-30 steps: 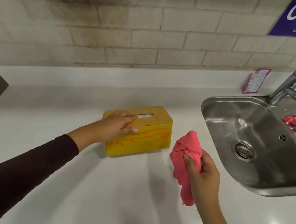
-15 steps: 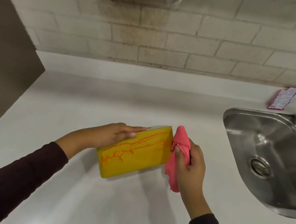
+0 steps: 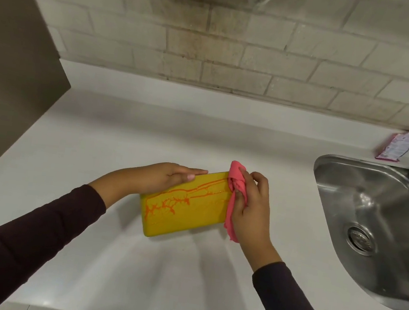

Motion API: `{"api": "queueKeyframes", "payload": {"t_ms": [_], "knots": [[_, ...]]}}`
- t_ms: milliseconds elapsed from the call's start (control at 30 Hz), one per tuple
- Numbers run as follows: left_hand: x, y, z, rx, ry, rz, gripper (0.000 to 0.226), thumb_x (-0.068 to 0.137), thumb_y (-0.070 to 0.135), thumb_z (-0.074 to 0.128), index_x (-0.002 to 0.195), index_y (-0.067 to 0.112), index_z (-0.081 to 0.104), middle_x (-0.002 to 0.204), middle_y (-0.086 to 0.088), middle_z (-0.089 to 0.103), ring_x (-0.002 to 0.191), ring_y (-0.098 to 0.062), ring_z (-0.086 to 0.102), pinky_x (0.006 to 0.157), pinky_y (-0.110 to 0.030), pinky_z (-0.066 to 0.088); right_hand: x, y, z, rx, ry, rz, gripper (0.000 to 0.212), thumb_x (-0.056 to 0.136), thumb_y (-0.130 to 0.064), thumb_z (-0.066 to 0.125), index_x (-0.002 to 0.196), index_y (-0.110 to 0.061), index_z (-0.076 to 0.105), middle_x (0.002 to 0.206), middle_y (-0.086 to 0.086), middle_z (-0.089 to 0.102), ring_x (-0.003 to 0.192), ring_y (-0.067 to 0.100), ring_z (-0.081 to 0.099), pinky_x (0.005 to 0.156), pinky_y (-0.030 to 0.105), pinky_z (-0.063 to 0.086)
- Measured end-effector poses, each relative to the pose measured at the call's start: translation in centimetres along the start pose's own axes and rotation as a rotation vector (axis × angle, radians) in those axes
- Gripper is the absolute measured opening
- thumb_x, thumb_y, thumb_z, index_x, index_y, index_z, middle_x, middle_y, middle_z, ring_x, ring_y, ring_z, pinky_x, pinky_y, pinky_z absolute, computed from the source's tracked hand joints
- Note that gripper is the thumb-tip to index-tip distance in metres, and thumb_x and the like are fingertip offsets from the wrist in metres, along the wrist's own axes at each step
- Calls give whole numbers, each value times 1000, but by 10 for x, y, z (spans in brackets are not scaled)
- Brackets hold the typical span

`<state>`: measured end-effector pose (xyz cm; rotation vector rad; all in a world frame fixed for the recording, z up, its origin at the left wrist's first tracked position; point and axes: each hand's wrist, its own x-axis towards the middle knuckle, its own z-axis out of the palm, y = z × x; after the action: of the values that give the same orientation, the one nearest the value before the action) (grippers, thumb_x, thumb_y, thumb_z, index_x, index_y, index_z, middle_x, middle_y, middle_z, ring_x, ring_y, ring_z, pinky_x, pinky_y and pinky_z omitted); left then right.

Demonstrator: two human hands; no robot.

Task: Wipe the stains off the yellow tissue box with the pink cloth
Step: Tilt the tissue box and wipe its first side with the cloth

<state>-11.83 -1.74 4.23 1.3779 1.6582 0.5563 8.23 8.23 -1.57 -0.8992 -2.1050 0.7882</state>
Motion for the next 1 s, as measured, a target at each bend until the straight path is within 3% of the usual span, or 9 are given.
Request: {"api": "queueKeyframes", "payload": {"t_ms": [200, 367, 533, 667, 767, 867, 933, 1000], "knots": [[1, -7, 0, -13, 2, 1, 40, 84, 59, 29, 123, 62, 32, 126, 22, 47, 110, -1, 49, 82, -8, 37, -13, 10, -9, -50, -86, -89, 42, 92, -15, 40, 134, -16, 46, 122, -8, 35, 104, -2, 37, 86, 0, 31], [2, -7, 0, 0, 1, 9, 38, 85, 58, 29, 122, 62, 32, 127, 27, 44, 105, 10, 48, 81, -2, 35, -32, 24, -20, -16, -128, -65, 37, 91, -15, 41, 126, -13, 52, 119, -6, 40, 106, -12, 41, 89, 1, 32], [2, -8, -1, -21, -3, -7, 34, 93, 46, 31, 125, 58, 31, 127, 28, 43, 111, 5, 47, 83, -1, 36, -11, 6, -10, 54, -14, 33, 31, 90, -15, 41, 118, -12, 54, 110, -4, 47, 99, -16, 45, 80, -2, 34], [3, -4, -3, -15, 0, -5, 36, 86, 55, 30, 122, 62, 31, 122, 27, 46, 103, 11, 49, 80, -4, 38, 0, -9, -5, -74, 0, -54, 42, 91, -18, 40, 132, -22, 49, 115, -6, 47, 88, -3, 48, 68, 8, 39], [4, -6, -3, -23, 13, 1, 37, 82, 59, 30, 119, 65, 33, 123, 26, 46, 105, 6, 50, 83, -8, 38, -1, -13, -4, -180, -47, -170, 40, 91, -21, 38, 128, -18, 54, 122, 5, 55, 95, 17, 57, 68, 23, 47], [4, -8, -1, -14, 18, 2, 36, 82, 60, 28, 117, 67, 34, 122, 28, 46, 104, 8, 49, 84, -9, 38, -10, -8, -6, -253, -119, -268, 40, 90, -22, 37, 124, -12, 58, 120, 11, 59, 97, 26, 61, 71, 31, 54], [4, -7, 0, -23, 13, -1, 37, 83, 59, 29, 118, 65, 34, 122, 29, 46, 104, 10, 50, 82, -6, 38, -21, 2, -11, -270, -152, -284, 40, 89, -20, 39, 123, -9, 58, 119, 14, 58, 94, 27, 62, 70, 27, 54], [3, -5, -1, -38, 11, 2, 35, 84, 57, 30, 118, 64, 35, 117, 37, 45, 98, 22, 48, 76, 3, 38, -26, 9, -17, -231, -143, -229, 40, 90, -21, 38, 122, -9, 58, 121, 16, 53, 85, 26, 62, 64, 19, 48]]}}
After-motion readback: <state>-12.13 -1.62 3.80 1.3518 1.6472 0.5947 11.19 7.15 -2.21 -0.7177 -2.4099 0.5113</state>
